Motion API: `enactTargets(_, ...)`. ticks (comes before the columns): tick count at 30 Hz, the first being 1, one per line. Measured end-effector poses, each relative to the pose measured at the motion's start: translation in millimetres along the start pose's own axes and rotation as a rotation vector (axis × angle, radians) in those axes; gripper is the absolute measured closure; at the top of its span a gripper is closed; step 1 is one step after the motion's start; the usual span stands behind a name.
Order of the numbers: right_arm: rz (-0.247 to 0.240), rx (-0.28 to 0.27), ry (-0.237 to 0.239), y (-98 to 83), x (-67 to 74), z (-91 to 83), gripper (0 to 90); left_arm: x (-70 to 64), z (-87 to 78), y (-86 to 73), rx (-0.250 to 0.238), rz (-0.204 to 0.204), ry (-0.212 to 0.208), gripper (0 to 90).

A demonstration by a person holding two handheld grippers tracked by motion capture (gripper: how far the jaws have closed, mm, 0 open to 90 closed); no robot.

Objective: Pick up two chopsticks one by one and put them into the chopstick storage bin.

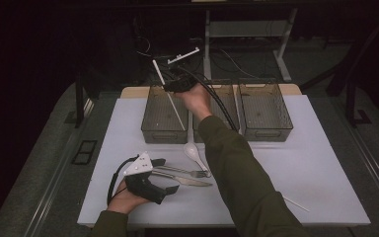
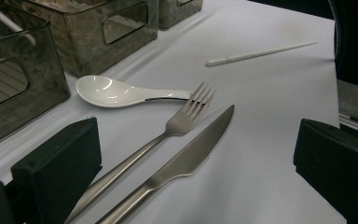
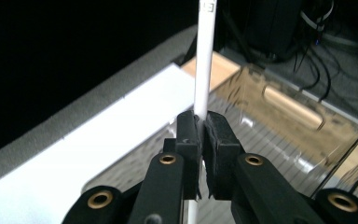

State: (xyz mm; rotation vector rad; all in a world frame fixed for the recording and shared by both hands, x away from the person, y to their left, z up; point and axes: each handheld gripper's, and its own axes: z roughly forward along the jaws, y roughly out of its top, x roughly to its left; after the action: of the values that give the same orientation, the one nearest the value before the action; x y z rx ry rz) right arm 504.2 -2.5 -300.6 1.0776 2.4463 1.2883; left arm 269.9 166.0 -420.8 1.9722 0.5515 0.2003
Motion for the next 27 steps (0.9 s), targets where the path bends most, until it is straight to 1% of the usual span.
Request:
enactTargets(1, 0.005, 0.025, -0.009, -3.1, 0.3, 6.8, 84.8, 0.0, 0.0, -0.1, -0.001, 0.001, -0.001, 0.0)
enactTargets(2, 0.005, 0.025, -0.009, -3.1, 0.3, 6.8, 84.8, 0.0, 0.0, -0.1, -0.002, 0.001, -0.002, 0.0)
enactTargets(5, 0.005, 0.074, -0.021, -7.8, 1.0, 18.5, 84.7, 0.0, -0.3, 0.0, -0.003, 0.000, -0.004, 0.0)
enactTargets(6, 0.005, 0.074, -0.021, -7.8, 1.0, 18.5, 84.7, 0.0, -0.4, 0.0, -0.003, 0.000, -0.004, 0.0)
enactTargets(7, 0.003, 0.085, -0.024, -8.7, 0.8, 21.0, 84.8, -0.1, -0.6, 0.0, -0.002, 0.000, -0.005, 0.0)
enactTargets(10, 0.018, 0.112, -0.035, -12.6, -1.5, 29.9, 84.7, -0.1, -0.8, 0.1, -0.003, 0.000, -0.005, 0.0)
enactTargets(13, 0.018, 0.123, -0.036, -14.1, -1.9, 33.4, 84.7, 0.2, -0.6, 0.0, -0.005, 0.002, -0.006, 0.0)
enactTargets(14, 0.019, 0.141, -0.035, -16.3, -2.2, 39.0, 84.7, 0.3, -0.5, 0.1, -0.006, 0.001, -0.007, 0.0)
enactTargets(15, 0.019, 0.141, -0.035, -16.3, -2.2, 39.0, 84.7, 0.5, -0.5, 0.2, -0.005, 0.004, -0.006, 0.0)
enactTargets(17, 0.026, 0.151, -0.038, -18.7, -1.4, 44.1, 84.6, -0.5, -0.1, 0.0, -0.012, -0.009, -0.007, 0.0)
enactTargets(19, 0.024, 0.162, -0.042, -21.6, -1.2, 49.1, 84.6, 0.2, -0.8, 0.1, -0.003, 0.002, -0.007, 0.0)
enactTargets(22, 0.031, 0.157, -0.044, -24.1, -1.3, 54.1, 84.4, 0.3, -0.7, 0.1, -0.003, 0.002, -0.009, 0.0)
enactTargets(26, 0.042, 0.163, -0.064, -24.9, -1.3, 59.4, 83.6, 0.8, -0.9, 0.1, -0.004, 0.002, -0.009, 0.0)
enactTargets(27, 0.038, 0.167, -0.070, -25.3, -2.2, 60.5, 83.2, 0.9, -1.0, 0.1, -0.005, 0.002, -0.009, 0.0)
